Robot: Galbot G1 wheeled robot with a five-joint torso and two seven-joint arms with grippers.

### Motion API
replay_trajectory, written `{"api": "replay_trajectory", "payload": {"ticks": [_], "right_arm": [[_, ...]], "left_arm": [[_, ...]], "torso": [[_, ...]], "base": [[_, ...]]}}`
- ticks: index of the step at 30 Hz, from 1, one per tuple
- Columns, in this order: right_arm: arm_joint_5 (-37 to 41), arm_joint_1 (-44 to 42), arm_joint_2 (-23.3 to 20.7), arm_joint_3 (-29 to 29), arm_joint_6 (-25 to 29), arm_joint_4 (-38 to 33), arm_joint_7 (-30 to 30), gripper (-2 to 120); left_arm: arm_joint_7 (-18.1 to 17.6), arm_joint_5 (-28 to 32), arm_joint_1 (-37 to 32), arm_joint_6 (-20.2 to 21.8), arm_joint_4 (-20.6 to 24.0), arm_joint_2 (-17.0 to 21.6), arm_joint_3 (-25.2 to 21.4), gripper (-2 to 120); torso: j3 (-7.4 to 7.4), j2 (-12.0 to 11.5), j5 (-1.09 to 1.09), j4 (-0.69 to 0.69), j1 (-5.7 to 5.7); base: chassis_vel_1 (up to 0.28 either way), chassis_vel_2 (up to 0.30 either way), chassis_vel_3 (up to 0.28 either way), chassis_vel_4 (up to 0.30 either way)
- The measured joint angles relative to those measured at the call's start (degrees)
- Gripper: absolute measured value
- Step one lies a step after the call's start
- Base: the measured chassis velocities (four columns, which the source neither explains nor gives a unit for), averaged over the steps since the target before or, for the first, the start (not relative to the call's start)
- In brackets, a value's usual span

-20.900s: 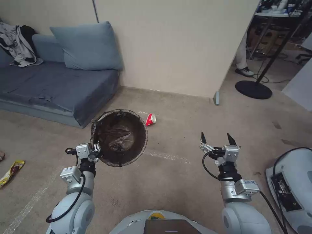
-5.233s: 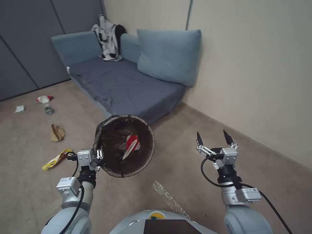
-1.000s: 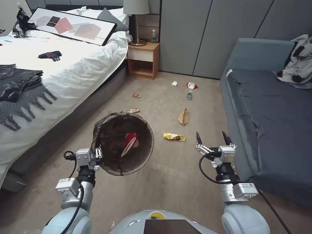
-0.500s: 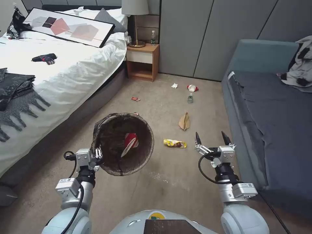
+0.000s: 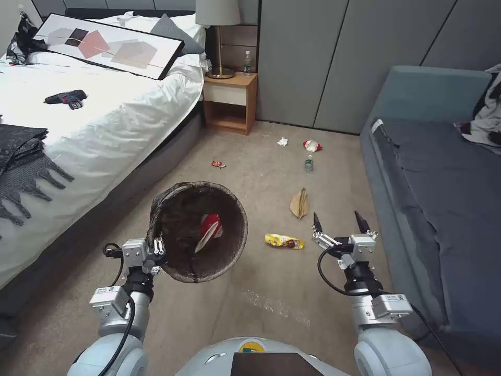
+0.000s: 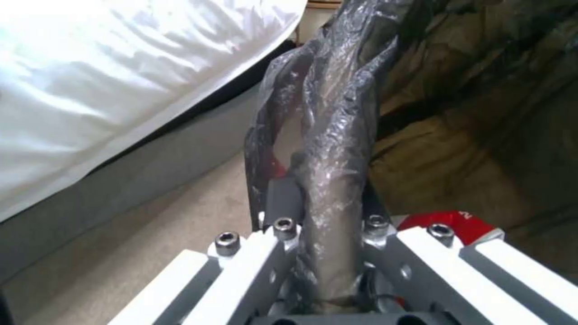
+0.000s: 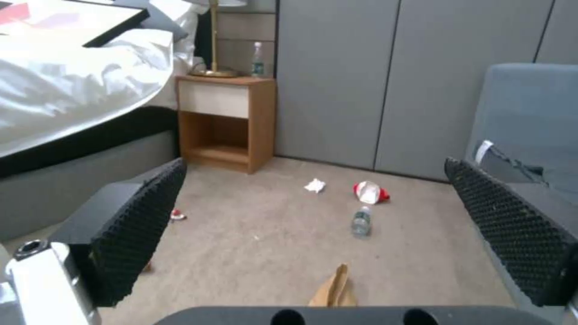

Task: Pick up the trash bin, then pick up the garbage from the floor and place it into the trash bin.

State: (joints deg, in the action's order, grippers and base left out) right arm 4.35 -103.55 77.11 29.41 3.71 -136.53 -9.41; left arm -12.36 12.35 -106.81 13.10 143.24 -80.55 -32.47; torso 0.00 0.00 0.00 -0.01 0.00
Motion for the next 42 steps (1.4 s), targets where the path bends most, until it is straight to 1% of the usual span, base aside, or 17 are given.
{"api": "replay_trajectory", "payload": {"ticks": [23,29,32,34,35,39,40,42], "right_arm": [[-0.09,-0.14,0.08,0.02,0.18,0.01,0.05,100],[-0.01,-0.26,-0.48,0.09,0.04,0.11,0.53,100],[0.16,-0.52,-1.74,0.79,-0.63,0.30,1.62,100],[2.21,-0.97,-4.25,2.75,-1.86,0.73,5.09,100],[2.21,-0.97,-4.25,2.75,-1.86,0.73,5.09,100],[7.11,-1.46,-9.49,6.15,-6.74,2.01,11.38,100],[7.11,-1.46,-9.49,6.15,-6.74,2.01,11.38,100],[8.37,-1.43,-11.50,6.38,-8.64,3.28,13.95,100]], "left_arm": [[0.00,0.03,-0.01,0.00,0.00,-0.13,-0.17,3],[-0.02,0.05,0.05,0.00,0.00,-0.05,-0.19,3],[-0.02,0.10,0.10,0.00,0.00,0.14,-0.19,3],[-0.03,0.21,0.16,0.01,0.00,0.44,-0.30,3],[-0.03,0.21,0.16,0.01,0.00,0.44,-0.30,3],[-0.04,0.36,0.19,0.10,0.00,0.65,-0.37,3],[-0.04,0.36,0.19,0.10,0.00,0.65,-0.37,3],[-0.04,0.45,0.24,0.17,0.00,0.83,-0.38,3]], "torso": [[0.00,0.00,0.00,0.01,0.00],[0.01,0.00,0.01,0.01,0.01],[0.01,0.00,0.00,0.01,0.01],[0.00,0.00,0.00,0.01,0.01],[0.00,0.00,0.00,0.01,0.01],[0.00,0.00,0.01,0.00,0.00],[0.00,0.00,0.01,0.00,0.00],[0.00,0.00,0.01,0.01,0.00]], "base": [[-0.108,0.103,0.114,-0.107],[-0.098,0.111,0.085,-0.087],[-0.016,0.045,0.030,-0.032],[0.000,0.000,0.000,0.000],[0.000,0.000,0.000,0.000],[0.000,0.000,0.000,0.000],[0.000,0.000,0.000,0.000],[0.000,0.000,0.000,0.000]]}}
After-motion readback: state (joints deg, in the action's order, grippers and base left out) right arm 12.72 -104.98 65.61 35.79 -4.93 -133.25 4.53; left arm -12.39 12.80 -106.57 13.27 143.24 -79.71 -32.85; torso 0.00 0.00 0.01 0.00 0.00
